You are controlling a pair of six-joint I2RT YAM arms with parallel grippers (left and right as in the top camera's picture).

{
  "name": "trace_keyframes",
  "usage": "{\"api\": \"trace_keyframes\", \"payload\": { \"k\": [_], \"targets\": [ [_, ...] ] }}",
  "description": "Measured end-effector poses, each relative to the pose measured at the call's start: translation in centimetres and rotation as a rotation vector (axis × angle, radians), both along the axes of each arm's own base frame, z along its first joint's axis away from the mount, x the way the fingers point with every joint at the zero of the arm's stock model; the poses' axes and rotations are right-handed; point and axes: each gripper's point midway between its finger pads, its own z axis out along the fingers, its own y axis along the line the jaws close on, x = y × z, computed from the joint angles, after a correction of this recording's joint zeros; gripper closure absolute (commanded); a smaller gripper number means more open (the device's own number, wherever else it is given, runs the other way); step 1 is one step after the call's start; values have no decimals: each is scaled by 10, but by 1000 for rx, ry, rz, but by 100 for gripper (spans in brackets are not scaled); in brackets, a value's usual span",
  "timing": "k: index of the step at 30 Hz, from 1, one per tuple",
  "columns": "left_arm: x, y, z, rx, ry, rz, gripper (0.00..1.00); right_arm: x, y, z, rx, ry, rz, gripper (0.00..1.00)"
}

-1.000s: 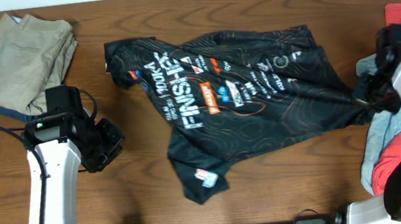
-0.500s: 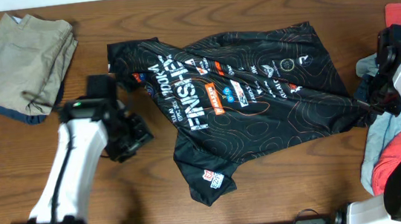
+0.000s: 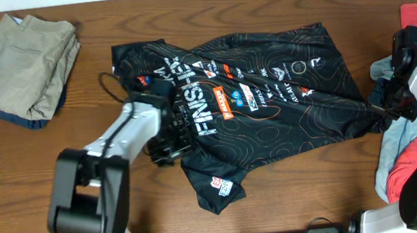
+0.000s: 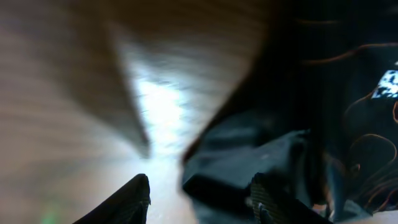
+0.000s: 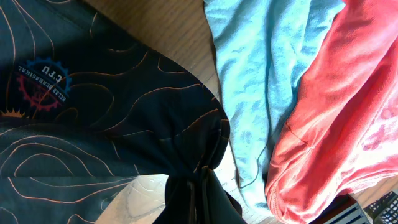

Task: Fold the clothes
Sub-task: 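Grip opposite jersey corners with both grippers and stretch it flat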

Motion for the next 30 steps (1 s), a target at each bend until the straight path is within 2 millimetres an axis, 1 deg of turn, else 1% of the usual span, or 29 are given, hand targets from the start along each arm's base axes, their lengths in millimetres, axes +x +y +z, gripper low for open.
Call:
{"api": "trace_keyframes", "payload": {
  "k": [2, 3, 4, 5, 6, 7, 9, 11, 13, 15, 17, 20, 22, 23, 25, 27, 30],
  "targets": [
    [-3, -7, -6, -3, 9, -26, 47, 0, 0, 0, 1, 2, 0, 99],
    [-5, -10, -7, -2, 17, -34, 57, 0, 0, 0, 1, 2, 0, 99],
    [-7, -12, -7, -1, 20, -40, 73, 0, 0, 0, 1, 2, 0, 99],
    [-8, -14, -8, -2, 22, -46, 81, -1, 0, 0, 1, 2, 0, 99],
    [-9, -15, -8, -3, 27, -52, 92, 0, 0, 0, 1, 2, 0, 99],
    [-12, -16, -9, -2, 38, -51, 94, 0, 0, 0, 1, 2, 0, 99],
    [-17, -15, -10, 1, 58, -62, 94, -1, 0, 0, 1, 2, 0, 99],
    [-22, -8, -9, 28, 84, -60, 94, -1, 0, 0, 1, 2, 0, 99],
    [-30, 14, -4, 100, 141, -43, 94, -1, 0, 0, 1, 2, 0, 99],
    [-32, 37, 6, 163, 183, -10, 94, -1, 1, 0, 4, 5, 0, 99],
    [-19, 63, 19, 211, 177, 48, 94, -3, 5, -1, 25, 11, 6, 99],
    [-3, 94, 44, 232, 129, 145, 94, -8, 15, -2, 83, 32, 21, 99],
    [0, 111, 64, 221, 94, 217, 94, -15, 23, -2, 125, 59, 29, 99],
    [-2, 118, 75, 213, 80, 250, 94, -20, 27, -2, 144, 76, 32, 99],
    [-10, 127, 94, 184, 57, 305, 94, -27, 33, -1, 171, 103, 35, 99],
    [-17, 130, 111, 148, 27, 336, 94, -33, 37, 0, 190, 130, 34, 99],
    [-17, 131, 130, 109, -67, 352, 94, -36, 40, 0, 209, 140, 47, 99]
  ]
}}
